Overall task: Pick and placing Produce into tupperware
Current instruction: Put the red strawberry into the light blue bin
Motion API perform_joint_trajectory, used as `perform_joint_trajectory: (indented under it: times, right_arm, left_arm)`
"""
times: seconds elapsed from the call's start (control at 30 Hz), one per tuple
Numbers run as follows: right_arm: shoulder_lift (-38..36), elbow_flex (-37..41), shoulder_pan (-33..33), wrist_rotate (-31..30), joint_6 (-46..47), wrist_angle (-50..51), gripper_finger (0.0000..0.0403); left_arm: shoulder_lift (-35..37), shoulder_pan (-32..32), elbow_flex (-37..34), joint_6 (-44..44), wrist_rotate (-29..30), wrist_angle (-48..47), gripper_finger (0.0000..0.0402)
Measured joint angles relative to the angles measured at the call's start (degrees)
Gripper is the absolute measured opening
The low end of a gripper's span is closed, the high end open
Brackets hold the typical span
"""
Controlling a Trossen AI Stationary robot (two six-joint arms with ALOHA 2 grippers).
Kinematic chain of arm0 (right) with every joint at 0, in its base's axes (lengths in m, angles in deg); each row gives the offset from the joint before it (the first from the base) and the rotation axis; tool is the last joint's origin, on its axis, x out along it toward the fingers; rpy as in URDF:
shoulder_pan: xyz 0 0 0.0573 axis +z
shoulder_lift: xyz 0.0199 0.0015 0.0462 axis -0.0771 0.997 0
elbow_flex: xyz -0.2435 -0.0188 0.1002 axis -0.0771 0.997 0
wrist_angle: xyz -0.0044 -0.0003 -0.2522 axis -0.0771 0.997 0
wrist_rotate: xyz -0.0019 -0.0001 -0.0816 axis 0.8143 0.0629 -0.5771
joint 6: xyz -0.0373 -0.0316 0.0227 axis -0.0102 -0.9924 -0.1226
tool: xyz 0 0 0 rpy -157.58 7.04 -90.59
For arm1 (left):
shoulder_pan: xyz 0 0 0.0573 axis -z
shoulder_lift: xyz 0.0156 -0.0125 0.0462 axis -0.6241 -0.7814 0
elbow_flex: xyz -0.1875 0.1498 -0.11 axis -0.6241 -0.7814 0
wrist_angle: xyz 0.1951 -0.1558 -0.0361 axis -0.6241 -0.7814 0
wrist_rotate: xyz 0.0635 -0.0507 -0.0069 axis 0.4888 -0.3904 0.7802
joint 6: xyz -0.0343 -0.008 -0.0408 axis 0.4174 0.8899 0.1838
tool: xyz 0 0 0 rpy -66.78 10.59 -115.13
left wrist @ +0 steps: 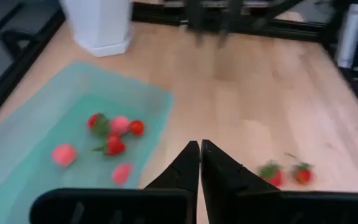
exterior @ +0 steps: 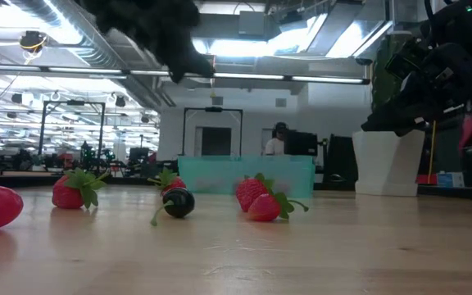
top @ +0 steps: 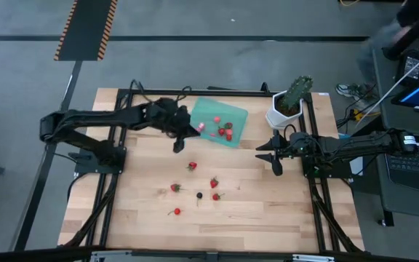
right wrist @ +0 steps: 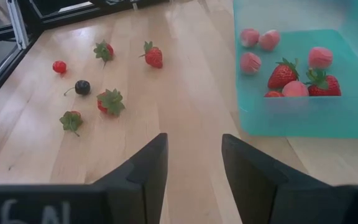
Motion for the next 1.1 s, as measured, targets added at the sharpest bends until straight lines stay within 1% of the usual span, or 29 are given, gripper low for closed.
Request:
perform_joint_trajectory:
  times: [0.07, 0.17, 0.23, 0.3, 0.43, 0.53, 0.63, 0.8, 0.97, 1.1]
  right_arm:
    - [0.0, 0.0, 0.0, 0.0, 0.0, 0.1, 0.0154]
    - [0.0, 0.0, 0.0, 0.0, 0.0, 0.1, 0.0154]
    - [0.0, 0.0, 0.0, 0.0, 0.0, 0.1, 0.0154]
    - [0.0, 0.0, 0.0, 0.0, 0.5, 0.0, 0.0154]
    - [0.0, 0.0, 0.0, 0.0, 1.5, -0.1, 0.0154]
    - [0.0, 0.0, 0.0, 0.0, 1.5, -0.2, 0.0154]
    - [0.0, 0.0, 0.0, 0.0, 1.5, -0.2, 0.0154]
    - [0.0, 0.0, 0.0, 0.0, 1.5, -0.3, 0.0154]
    - [0.0, 0.0, 0.0, 0.0, 1.5, -0.4, 0.0154]
    - [0.0, 0.0, 0.0, 0.0, 2.6, -1.0, 0.0154]
  left_arm:
    - [2.8, 2.2, -1.4, 0.1, 1.6, -0.5, 0.0002]
    - [7.0, 5.7, -5.3, 1.0, 6.3, -0.4, 0.0003]
    - [9.8, 8.3, -8.7, 1.9, 9.5, 2.2, 0.0006]
    - [13.2, 10.5, -12.5, 2.4, 11.5, 6.1, 0.0009]
    - [20.6, 14.7, -19.0, 4.8, 11.9, 13.0, 0.0005]
    - [25.7, 17.9, -21.6, 5.2, 11.6, 12.7, 0.0001]
    - [29.3, 21.2, -23.3, 5.2, 11.9, 12.9, 0.0007]
    - [32.6, 27.0, -26.8, 7.3, 12.0, 12.9, 0.0013]
    - [32.7, 32.6, -29.7, 8.8, 13.5, 16.5, 0.0003]
    - [32.7, 34.5, -30.5, 9.6, 14.9, 16.0, 0.0004]
